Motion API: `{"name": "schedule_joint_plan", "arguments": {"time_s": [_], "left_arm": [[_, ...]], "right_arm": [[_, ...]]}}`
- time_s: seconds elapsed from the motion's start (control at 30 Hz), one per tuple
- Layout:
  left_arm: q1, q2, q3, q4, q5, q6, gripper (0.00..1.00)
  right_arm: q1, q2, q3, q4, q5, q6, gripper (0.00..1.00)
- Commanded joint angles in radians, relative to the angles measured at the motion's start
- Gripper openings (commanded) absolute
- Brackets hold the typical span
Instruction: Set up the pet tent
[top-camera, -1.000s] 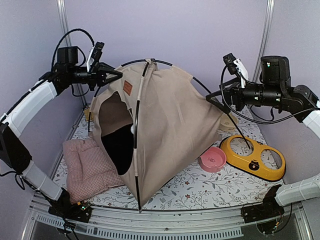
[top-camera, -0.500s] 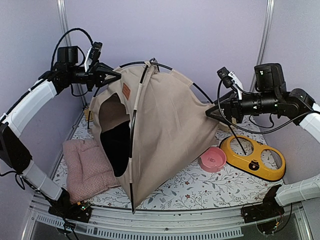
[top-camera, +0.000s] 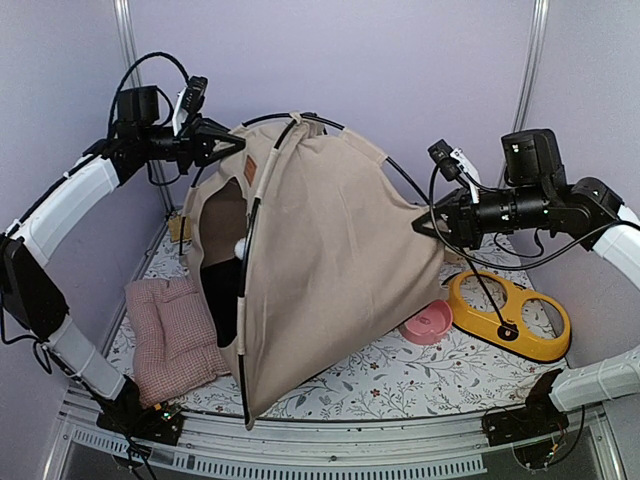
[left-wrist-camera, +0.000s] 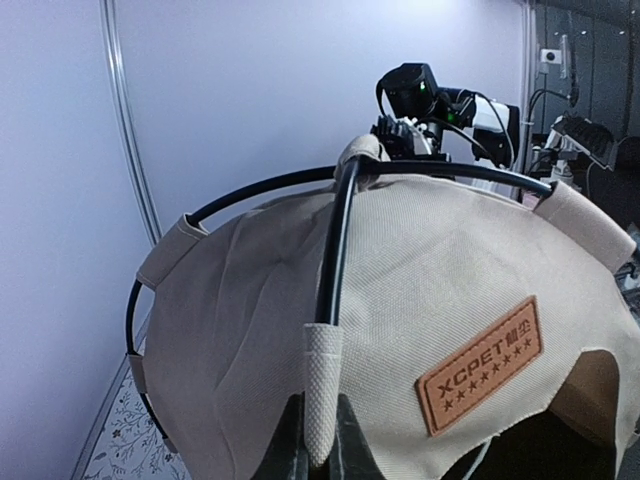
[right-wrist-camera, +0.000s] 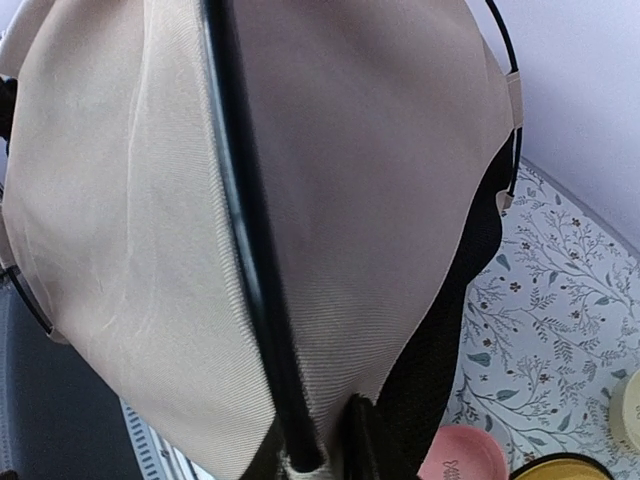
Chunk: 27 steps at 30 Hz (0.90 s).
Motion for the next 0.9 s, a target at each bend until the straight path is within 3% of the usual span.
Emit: {"name": "schedule_joint_plan", "arguments": {"time_s": [0.0, 0.07, 0.1, 0.17, 0.23, 0.37, 0.7, 0.87], "left_arm": [[0.004, 0.022, 0.031, 0.162, -0.061, -0.146, 0.07], [0.003, 0.026, 0.035, 0.183, -0.127, -0.168, 0.19], [0.001, 0.026, 0.038, 0.186, -0.162, -0.172, 0.33], [-0.001, 0.022, 0.039, 0.206, -0.254, -0.185, 0.46], [-0.003, 0.011, 0.036, 0.237, -0.355, -0.202, 0.66], [-0.019, -0.029, 0.023, 0.287, -0.574, -0.218, 0.91], [-0.088, -0.17, -0.081, 0.367, -0.915, -0.257, 0.94], [-0.114, -0.258, -0.212, 0.418, -1.013, -0.334, 0.93]], "right_arm": [[-0.003, -0.007, -0.029, 0.037, -0.03, 0.016, 0.08], [-0.003, -0.011, -0.039, 0.073, -0.025, 0.03, 0.0], [-0.003, -0.014, -0.047, 0.095, -0.019, 0.045, 0.0], [-0.003, -0.021, -0.065, 0.144, 0.011, 0.08, 0.0], [-0.003, -0.032, -0.084, 0.198, 0.062, 0.131, 0.0], [-0.003, -0.066, -0.116, 0.308, 0.157, 0.218, 0.0], [0.002, -0.124, -0.236, 0.584, 0.338, 0.386, 0.0], [0.064, -0.049, -0.284, 0.767, 0.464, 0.47, 0.0]]}}
